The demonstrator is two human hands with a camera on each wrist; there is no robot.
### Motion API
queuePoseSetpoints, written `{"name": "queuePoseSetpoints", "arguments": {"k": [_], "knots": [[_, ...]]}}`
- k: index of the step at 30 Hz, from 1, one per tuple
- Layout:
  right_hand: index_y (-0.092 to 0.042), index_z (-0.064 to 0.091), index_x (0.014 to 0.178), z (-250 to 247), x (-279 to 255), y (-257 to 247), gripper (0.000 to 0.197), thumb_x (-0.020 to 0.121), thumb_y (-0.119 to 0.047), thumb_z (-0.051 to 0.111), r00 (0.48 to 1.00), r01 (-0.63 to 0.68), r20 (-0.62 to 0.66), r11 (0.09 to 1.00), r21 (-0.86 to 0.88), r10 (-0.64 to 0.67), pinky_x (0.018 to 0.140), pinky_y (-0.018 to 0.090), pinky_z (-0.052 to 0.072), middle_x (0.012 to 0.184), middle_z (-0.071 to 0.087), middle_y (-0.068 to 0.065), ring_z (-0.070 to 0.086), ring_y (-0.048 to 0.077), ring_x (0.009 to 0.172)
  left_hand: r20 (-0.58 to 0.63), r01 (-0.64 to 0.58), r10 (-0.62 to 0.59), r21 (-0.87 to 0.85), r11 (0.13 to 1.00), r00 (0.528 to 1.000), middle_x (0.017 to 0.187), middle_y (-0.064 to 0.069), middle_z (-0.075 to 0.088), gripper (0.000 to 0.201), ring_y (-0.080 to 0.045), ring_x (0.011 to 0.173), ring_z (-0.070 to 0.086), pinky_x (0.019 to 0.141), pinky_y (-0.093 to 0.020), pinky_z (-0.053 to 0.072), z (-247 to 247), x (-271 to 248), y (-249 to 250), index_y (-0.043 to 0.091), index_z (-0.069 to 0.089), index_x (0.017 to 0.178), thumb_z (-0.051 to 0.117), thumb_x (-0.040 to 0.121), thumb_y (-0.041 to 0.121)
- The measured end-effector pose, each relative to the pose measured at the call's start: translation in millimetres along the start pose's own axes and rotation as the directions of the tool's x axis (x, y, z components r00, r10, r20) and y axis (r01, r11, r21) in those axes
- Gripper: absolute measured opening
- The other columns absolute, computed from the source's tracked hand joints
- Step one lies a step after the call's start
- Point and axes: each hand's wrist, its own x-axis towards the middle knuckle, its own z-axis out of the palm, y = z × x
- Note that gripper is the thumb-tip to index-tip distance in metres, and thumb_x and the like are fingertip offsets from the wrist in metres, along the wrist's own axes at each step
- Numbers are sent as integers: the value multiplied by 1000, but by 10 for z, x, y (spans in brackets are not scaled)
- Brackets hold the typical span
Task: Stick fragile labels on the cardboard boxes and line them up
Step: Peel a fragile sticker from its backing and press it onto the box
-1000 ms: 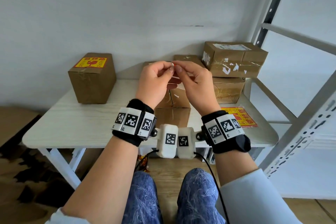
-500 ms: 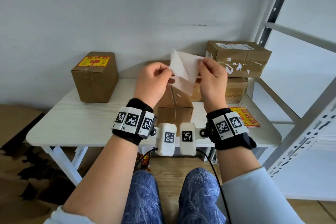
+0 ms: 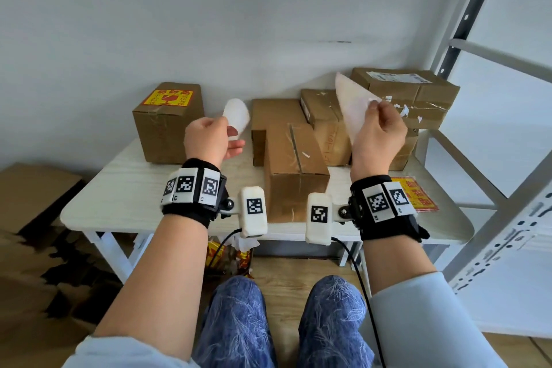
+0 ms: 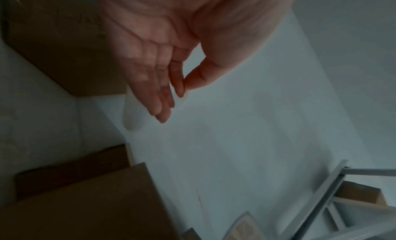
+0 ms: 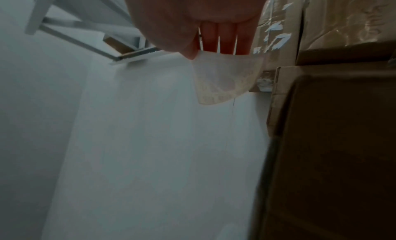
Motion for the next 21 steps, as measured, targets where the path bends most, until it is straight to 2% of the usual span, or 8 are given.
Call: {"name": "queuePoseSetpoints", "arguments": {"k": [2,5,8,11,14,17,19,21], "knots": [[-9,70,93,47,-69,-41,21,100,-18,52,996,78,49,995,-59,-75,65,6,39,78,63,-7,51,-11,63,-7,37,-37,43,998,999,75,-8,62,19,-23,55,65,55,-32,56,-42,69,-97,10,52,78,45,95,8],[-6,72,104,110,-163,-70,24,100,-18,52,979,186,116,970,-154,-169,64,4,37,86,64,-6,52,-2,69,24,87,-92,146,985,995,76,-9,67,17,-24,56,66,51,-28,55,-82,147,-254,8,61,77,53,92,10],[-8,73,105,157,-239,-27,27,100,-22,50,958,264,172,939,-219,-229,65,14,38,83,65,-2,52,8,72,85,123,-148,244,962,985,78,-10,68,15,-24,58,66,53,-27,56,-88,169,-383,4,66,82,58,92,12],[-14,73,112,168,-317,12,28,100,-23,49,923,358,248,891,-279,-293,74,23,47,100,75,1,66,14,87,124,128,-166,270,954,978,84,-11,70,12,-23,62,67,52,-24,57,-76,142,-439,2,68,96,60,92,11],[-13,73,115,174,-393,15,27,98,-13,51,824,550,363,765,-334,-435,71,23,42,104,75,1,67,20,92,184,64,-116,268,961,976,88,-11,71,16,-22,64,67,56,-25,57,-14,89,-393,1,69,103,60,94,12],[-12,74,111,204,-447,24,28,94,-11,51,717,689,466,632,-356,-519,69,25,43,100,75,3,66,25,90,283,-17,-44,208,978,958,81,-8,72,17,-20,61,66,58,-26,56,98,-14,-245,7,70,93,58,97,18],[-11,75,108,227,-476,43,26,89,-6,57,664,742,508,570,-353,-549,71,28,47,99,75,4,66,27,91,323,-41,-19,176,983,946,79,-8,72,23,-16,53,63,51,-23,54,166,-70,-133,7,71,92,58,97,25],[-11,75,106,243,-499,63,27,85,-2,63,618,782,544,516,-349,-568,73,32,50,99,75,4,66,28,93,324,-69,-9,226,972,946,80,-8,75,33,-12,44,58,44,-21,47,216,-96,-41,6,73,95,59,96,36]]}}
